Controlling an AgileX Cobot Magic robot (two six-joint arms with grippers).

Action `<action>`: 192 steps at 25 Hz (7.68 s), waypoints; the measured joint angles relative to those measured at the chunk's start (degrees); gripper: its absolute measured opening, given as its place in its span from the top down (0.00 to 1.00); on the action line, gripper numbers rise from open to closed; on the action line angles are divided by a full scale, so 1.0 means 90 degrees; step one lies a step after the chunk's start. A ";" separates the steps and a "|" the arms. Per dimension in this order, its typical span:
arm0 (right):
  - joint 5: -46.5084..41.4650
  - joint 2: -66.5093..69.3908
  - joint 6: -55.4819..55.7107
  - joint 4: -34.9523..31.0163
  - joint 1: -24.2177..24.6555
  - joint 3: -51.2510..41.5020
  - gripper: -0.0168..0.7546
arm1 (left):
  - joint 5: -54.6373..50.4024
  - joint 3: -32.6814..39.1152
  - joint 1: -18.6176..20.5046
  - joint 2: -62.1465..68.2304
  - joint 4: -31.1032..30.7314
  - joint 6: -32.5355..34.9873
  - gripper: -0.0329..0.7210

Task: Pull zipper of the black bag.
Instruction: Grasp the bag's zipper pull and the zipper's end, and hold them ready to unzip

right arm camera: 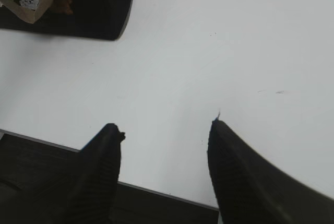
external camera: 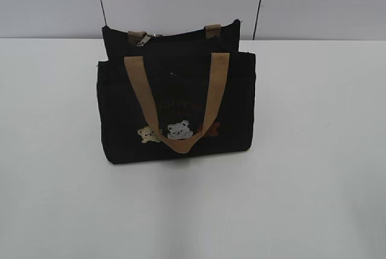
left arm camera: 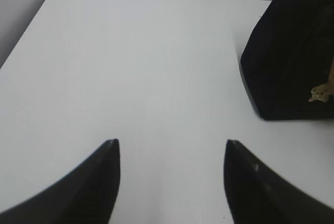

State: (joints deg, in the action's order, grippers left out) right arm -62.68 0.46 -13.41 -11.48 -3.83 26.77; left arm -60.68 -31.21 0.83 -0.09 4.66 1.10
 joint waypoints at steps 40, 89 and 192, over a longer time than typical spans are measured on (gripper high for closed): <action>0.1550 0.9115 -0.6665 -0.3561 -0.0820 0.5440 0.45 | 0.0850 -0.4957 -0.0095 1.1237 0.6396 1.3043 0.35; 0.4059 1.2187 -0.9703 -0.3632 -0.2765 0.6447 0.53 | 0.0539 -0.5545 -0.0545 1.2020 0.6159 1.3087 0.89; 0.3570 1.1773 -0.9835 -0.5233 -0.2541 0.6446 1.00 | 0.0373 -0.5580 -0.0587 1.2013 0.5646 1.2459 0.89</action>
State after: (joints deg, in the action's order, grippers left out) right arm -30.55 106.41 -101.93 -58.57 -26.70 84.79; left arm -57.32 -81.43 -4.46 108.03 55.48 113.23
